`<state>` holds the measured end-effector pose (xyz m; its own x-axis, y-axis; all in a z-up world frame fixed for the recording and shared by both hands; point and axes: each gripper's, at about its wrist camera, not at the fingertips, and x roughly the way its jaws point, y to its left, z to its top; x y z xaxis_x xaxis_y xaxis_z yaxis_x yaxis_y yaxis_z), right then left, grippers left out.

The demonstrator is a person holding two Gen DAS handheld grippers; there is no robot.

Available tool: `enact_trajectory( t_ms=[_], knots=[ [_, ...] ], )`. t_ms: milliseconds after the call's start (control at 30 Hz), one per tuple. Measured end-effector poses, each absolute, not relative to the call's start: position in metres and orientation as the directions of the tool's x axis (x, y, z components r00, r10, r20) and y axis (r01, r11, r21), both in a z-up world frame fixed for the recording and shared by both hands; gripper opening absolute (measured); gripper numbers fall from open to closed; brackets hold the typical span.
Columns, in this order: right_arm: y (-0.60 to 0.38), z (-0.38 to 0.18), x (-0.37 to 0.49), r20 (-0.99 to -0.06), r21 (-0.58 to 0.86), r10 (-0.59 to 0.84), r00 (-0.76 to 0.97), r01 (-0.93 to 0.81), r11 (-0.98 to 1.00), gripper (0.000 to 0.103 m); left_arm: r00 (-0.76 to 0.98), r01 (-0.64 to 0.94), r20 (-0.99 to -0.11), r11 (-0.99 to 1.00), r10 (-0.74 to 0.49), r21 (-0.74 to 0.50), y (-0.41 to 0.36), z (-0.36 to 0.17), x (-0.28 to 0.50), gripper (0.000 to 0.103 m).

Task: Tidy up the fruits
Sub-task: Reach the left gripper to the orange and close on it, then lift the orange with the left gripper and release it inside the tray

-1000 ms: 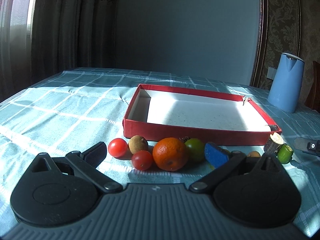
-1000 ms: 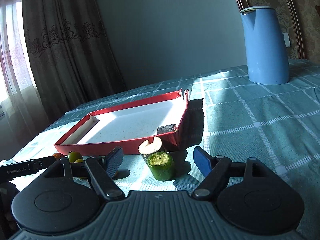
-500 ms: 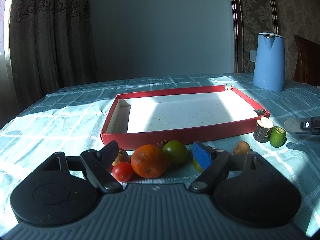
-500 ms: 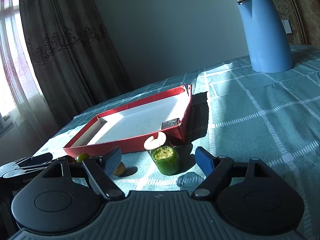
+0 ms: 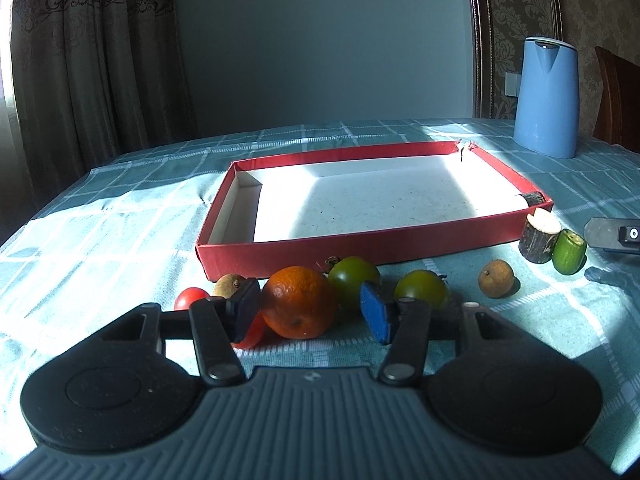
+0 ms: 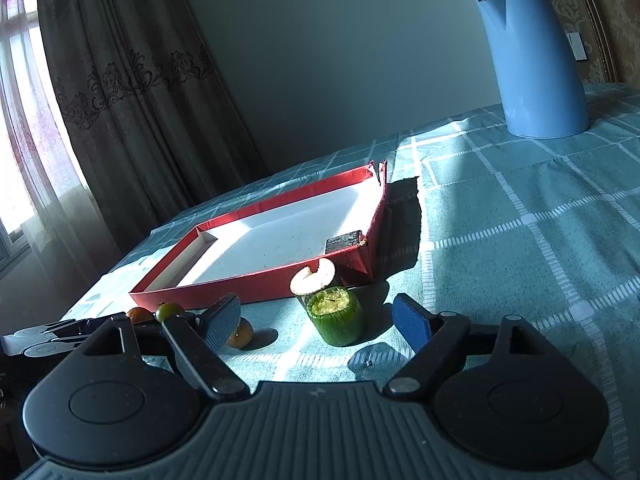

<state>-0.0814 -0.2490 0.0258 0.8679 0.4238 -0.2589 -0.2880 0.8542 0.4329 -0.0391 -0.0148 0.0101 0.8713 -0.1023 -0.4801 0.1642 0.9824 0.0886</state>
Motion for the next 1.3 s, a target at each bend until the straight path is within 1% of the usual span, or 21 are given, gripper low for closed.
enact_trajectory(
  t_ms=[67, 300, 467, 567, 667, 767, 900, 1033, 1167, 1300],
  knots=[
    [-0.249, 0.026, -0.081, -0.262, 0.433, 0.424, 0.867, -0.287, 0.854, 0.083, 0.876, 0.147, -0.475, 0.985, -0.087, 0.089, -0.014, 0.010, -0.039, 0.037],
    [-0.250, 0.025, -0.079, -0.275, 0.441, 0.427, 0.861, -0.282, 0.852, 0.083, 0.882, 0.145, -0.463, 0.987, -0.094, 0.075, -0.010, 0.012, -0.041, 0.037],
    [-0.251, 0.024, -0.078, -0.278, 0.444, 0.429, 0.859, -0.281, 0.851, 0.083, 0.912, 0.123, -0.404, 0.987, -0.073, 0.099, -0.011, 0.019, -0.051, 0.036],
    [-0.250, 0.024, -0.077, -0.282, 0.442, 0.430, 0.858, -0.282, 0.851, 0.083, 0.926, 0.125, -0.369, 0.988, -0.083, 0.093, -0.009, 0.033, -0.052, 0.037],
    [-0.250, 0.023, -0.076, -0.287, 0.443, 0.432, 0.855, -0.281, 0.851, 0.083, 0.935, 0.117, -0.343, 0.990, -0.085, 0.073, -0.006, 0.051, -0.041, 0.037],
    [-0.250, 0.023, -0.076, -0.289, 0.444, 0.433, 0.854, -0.281, 0.851, 0.083, 0.944, 0.082, -0.327, 0.993, -0.050, 0.087, -0.006, 0.061, -0.022, 0.037],
    [-0.251, 0.023, -0.076, -0.289, 0.446, 0.435, 0.853, -0.282, 0.849, 0.083, 0.929, 0.046, -0.370, 0.997, -0.020, 0.064, -0.002, 0.059, 0.006, 0.037],
    [-0.251, 0.023, -0.076, -0.289, 0.447, 0.436, 0.852, -0.283, 0.849, 0.083, 0.903, 0.011, -0.429, 0.998, 0.013, 0.055, 0.004, 0.044, 0.028, 0.037],
    [-0.251, 0.023, -0.076, -0.290, 0.446, 0.437, 0.851, -0.284, 0.849, 0.083, 0.886, 0.020, -0.464, 0.998, 0.011, 0.061, 0.005, 0.032, 0.034, 0.038],
    [-0.250, 0.023, -0.076, -0.290, 0.447, 0.437, 0.852, -0.283, 0.849, 0.083, 0.877, 0.017, -0.481, 0.999, 0.009, 0.050, 0.008, 0.027, 0.030, 0.039]
  ],
)
